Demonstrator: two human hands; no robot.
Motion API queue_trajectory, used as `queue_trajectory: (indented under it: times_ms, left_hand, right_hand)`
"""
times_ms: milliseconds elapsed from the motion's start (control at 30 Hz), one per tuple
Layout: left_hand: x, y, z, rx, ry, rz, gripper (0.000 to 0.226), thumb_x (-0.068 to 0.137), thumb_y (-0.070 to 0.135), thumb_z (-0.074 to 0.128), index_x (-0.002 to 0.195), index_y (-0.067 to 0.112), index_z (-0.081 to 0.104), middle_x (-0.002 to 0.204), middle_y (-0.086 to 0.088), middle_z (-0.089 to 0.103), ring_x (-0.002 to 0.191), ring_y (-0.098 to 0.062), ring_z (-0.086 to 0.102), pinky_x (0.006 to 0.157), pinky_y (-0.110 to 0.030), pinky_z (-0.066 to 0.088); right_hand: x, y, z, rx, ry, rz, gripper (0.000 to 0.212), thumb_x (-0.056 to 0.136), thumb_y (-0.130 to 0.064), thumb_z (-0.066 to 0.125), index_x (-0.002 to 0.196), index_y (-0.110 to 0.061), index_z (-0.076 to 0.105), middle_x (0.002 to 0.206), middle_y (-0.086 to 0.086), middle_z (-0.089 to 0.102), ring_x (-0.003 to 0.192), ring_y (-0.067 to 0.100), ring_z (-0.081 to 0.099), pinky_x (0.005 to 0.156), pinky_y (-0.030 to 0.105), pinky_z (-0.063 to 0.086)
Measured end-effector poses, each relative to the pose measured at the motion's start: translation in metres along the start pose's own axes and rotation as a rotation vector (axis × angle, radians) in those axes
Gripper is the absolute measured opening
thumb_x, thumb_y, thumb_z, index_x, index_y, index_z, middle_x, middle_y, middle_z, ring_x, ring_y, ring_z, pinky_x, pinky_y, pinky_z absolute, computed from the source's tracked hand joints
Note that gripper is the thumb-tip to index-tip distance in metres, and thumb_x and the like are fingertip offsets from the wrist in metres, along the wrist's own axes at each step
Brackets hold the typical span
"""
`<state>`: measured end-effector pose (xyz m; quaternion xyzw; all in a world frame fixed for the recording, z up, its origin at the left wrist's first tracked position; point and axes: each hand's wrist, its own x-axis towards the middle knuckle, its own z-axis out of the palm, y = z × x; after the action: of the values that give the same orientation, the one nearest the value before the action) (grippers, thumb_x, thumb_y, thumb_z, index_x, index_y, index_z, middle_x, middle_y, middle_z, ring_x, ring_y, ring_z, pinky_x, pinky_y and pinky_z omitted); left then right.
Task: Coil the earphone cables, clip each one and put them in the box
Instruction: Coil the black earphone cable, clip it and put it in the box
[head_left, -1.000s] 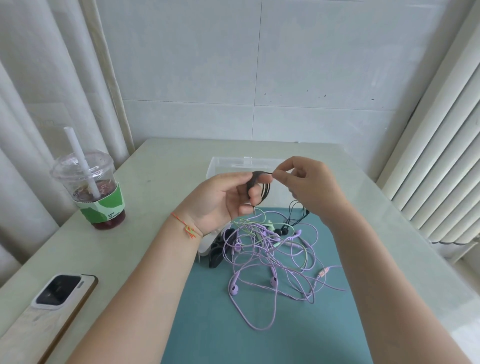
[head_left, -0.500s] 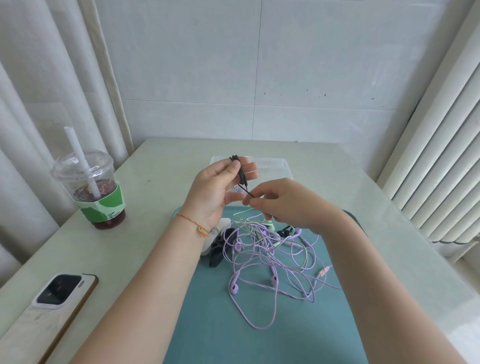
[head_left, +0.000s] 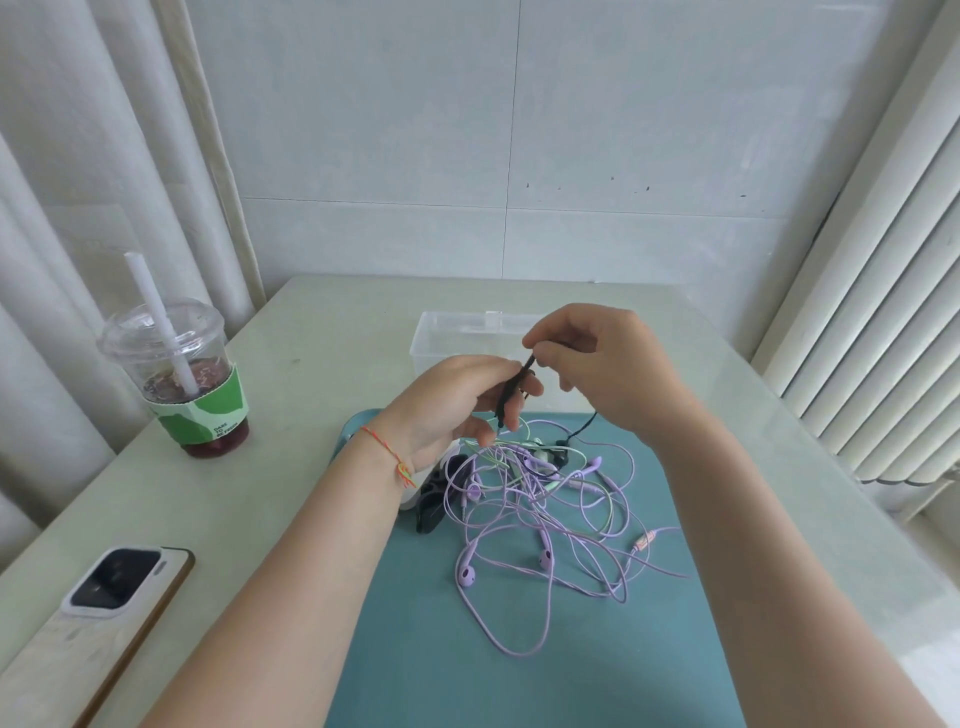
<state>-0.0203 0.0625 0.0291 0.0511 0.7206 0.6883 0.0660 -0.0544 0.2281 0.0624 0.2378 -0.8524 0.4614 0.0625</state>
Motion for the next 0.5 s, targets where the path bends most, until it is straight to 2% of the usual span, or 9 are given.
queue_trajectory:
  times_ms: [67, 167, 300, 400, 500]
  left_hand:
    - [-0.0003, -0.0006, -0.0019, -0.026, -0.059, -0.007, 0.025, 0.1, 0.02, 0.047, 0.094, 0.007, 0.068, 0.067, -0.004, 0.053, 0.065, -0.015, 0.053, 0.044, -0.022, 0.035]
    - [-0.0018, -0.0016, -0.0019, -0.06, -0.116, 0.002, 0.019, 0.099, 0.014, 0.05, 0.094, 0.006, 0.067, 0.067, -0.002, 0.056, 0.063, -0.013, 0.055, 0.043, -0.019, 0.033]
    - [-0.0038, 0.0002, -0.0008, -0.148, -0.111, 0.033, 0.023, 0.099, 0.013, 0.047, 0.088, 0.005, 0.065, 0.07, -0.006, 0.064, 0.064, -0.015, 0.062, 0.041, -0.018, 0.037]
    - [-0.0041, 0.0027, -0.0003, -0.174, -0.107, 0.031, 0.023, 0.098, 0.015, 0.047, 0.084, 0.006, 0.063, 0.069, -0.008, 0.065, 0.063, -0.016, 0.063, 0.041, -0.018, 0.034]
    - [-0.0041, 0.0048, -0.0003, -0.199, -0.101, -0.002, 0.023, 0.096, 0.019, 0.047, 0.081, 0.008, 0.06, 0.064, -0.006, 0.064, 0.06, -0.016, 0.061, 0.041, -0.018, 0.03]
  right_hand:
    - [0.0005, 0.0011, -0.0029, 0.03, 0.026, 0.022, 0.013, 0.089, -0.01, 0.062, 0.09, -0.018, 0.072, 0.054, -0.018, 0.06, 0.045, 0.003, 0.046, 0.042, 0.009, 0.032]
    - [0.0014, 0.0031, -0.0053, 0.073, 0.033, 0.037, 0.012, 0.089, -0.01, 0.063, 0.09, -0.018, 0.072, 0.047, -0.02, 0.056, 0.041, 0.001, 0.042, 0.039, 0.008, 0.029]
    - [0.0008, 0.0044, -0.0062, 0.08, 0.001, 0.044, 0.013, 0.09, -0.011, 0.062, 0.093, -0.018, 0.071, 0.05, -0.021, 0.057, 0.043, 0.001, 0.043, 0.04, 0.009, 0.031]
    - [-0.0017, 0.003, -0.0076, 0.061, -0.091, 0.021, 0.015, 0.092, -0.013, 0.059, 0.094, -0.022, 0.07, 0.056, -0.023, 0.058, 0.044, 0.001, 0.046, 0.044, 0.009, 0.032]
    - [-0.0029, 0.0021, -0.0086, 0.037, -0.178, -0.005, 0.021, 0.093, -0.014, 0.055, 0.095, -0.026, 0.071, 0.057, -0.013, 0.06, 0.048, 0.002, 0.05, 0.05, 0.016, 0.036]
